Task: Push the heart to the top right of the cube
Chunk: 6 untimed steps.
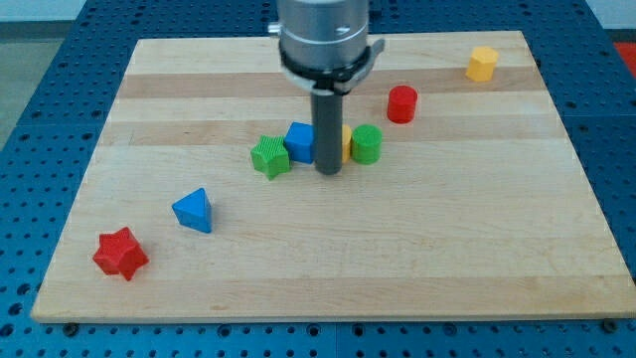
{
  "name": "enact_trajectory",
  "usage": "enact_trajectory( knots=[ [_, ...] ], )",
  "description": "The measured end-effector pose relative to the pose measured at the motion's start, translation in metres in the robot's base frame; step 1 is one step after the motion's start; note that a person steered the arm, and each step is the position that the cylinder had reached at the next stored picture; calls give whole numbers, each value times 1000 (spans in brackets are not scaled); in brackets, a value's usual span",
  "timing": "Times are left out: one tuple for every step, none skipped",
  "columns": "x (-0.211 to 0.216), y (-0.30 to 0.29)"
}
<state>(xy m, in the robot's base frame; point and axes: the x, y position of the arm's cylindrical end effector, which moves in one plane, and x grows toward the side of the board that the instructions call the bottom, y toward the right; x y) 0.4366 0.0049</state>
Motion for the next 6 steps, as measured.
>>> enact_trajectory(
  knots=[
    [-28,18],
    [-48,24],
    [-48,24],
    [-39,19],
    [-17,15],
    [12,7]
  ],
)
